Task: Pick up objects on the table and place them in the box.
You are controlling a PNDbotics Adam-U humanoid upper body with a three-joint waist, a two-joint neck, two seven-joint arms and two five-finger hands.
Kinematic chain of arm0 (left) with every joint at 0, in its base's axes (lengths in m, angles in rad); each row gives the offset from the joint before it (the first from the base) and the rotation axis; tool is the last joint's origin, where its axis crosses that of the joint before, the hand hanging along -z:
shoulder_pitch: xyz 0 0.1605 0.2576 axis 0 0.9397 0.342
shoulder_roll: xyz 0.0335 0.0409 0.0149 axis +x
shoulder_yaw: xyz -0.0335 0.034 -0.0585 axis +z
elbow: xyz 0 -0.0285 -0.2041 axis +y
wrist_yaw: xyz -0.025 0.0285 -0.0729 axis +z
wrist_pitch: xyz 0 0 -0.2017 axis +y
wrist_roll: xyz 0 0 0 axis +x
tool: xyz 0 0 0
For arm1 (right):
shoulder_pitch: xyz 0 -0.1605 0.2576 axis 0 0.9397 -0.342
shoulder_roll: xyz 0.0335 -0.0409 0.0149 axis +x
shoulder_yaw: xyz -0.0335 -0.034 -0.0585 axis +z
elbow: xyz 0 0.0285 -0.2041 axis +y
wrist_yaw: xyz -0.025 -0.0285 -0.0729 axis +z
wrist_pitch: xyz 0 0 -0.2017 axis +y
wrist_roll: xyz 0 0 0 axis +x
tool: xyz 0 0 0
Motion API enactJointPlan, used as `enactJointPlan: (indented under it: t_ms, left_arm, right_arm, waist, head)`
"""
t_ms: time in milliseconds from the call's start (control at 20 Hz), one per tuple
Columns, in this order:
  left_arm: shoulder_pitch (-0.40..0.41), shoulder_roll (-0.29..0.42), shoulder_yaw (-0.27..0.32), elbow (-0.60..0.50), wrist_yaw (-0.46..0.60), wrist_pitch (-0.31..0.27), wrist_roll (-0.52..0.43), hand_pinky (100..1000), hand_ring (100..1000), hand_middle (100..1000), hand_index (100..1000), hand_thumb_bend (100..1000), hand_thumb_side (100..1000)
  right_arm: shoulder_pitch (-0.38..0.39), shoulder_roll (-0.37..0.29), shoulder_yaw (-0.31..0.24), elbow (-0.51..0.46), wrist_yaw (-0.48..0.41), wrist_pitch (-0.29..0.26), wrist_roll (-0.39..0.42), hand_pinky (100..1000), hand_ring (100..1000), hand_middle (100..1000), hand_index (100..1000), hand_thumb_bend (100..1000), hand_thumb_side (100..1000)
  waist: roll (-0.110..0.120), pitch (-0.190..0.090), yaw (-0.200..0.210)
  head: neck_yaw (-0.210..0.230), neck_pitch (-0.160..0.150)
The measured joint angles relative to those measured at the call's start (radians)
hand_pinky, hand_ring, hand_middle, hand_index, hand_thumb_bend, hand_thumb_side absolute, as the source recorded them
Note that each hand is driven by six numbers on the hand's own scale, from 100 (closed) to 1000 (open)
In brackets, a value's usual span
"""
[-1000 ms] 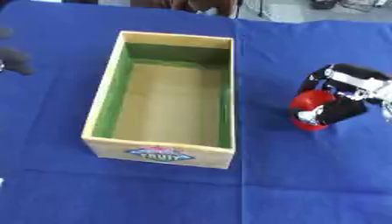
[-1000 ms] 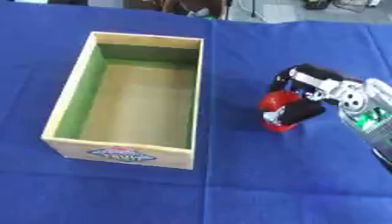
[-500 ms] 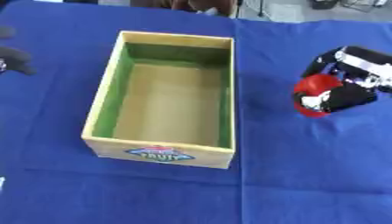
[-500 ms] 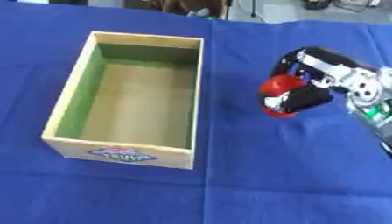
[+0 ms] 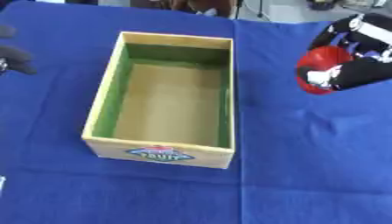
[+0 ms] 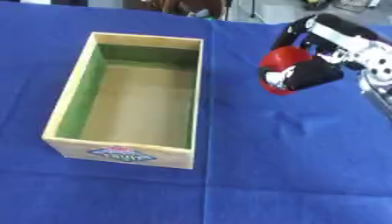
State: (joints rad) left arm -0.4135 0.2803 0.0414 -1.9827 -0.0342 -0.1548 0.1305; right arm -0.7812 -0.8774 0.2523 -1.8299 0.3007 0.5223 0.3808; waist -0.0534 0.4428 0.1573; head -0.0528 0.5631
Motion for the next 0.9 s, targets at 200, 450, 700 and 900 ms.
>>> enactJointPlan:
  t_ms: [200,450,700,900]
  left_arm:
    - [0.000,0.000,0.000,0.000,0.000,0.002,-0.002,490,554,646,853,100,909]
    - [0.001,0.000,-0.001,0.000,0.000,0.003,-0.003,490,554,646,853,100,908]
    - [0.002,0.000,-0.005,0.000,0.001,0.003,-0.004,491,554,646,853,100,908]
    - [0.002,0.000,-0.006,0.000,0.006,0.004,-0.005,490,552,646,853,100,908]
  right_arm:
    - [-0.064,0.015,0.001,-0.001,0.002,0.004,0.004,254,465,523,507,100,176]
    - [-0.159,0.076,0.015,0.042,0.033,0.002,0.010,254,465,522,505,100,174]
    - [-0.233,0.143,0.035,0.112,0.086,-0.012,0.010,252,464,521,504,100,173]
    - [-0.302,0.224,0.048,0.190,0.141,-0.024,0.002,251,464,521,503,100,172]
  waist:
    - [-0.005,-0.006,0.004]
    - [-0.010,-0.008,0.016]
    - [-0.013,-0.010,0.026]
    - [-0.017,-0.011,0.040]
  head:
    - [-0.001,0.003]
    - [-0.003,0.004]
    - [-0.011,0.006]
    - [-0.021,0.006]
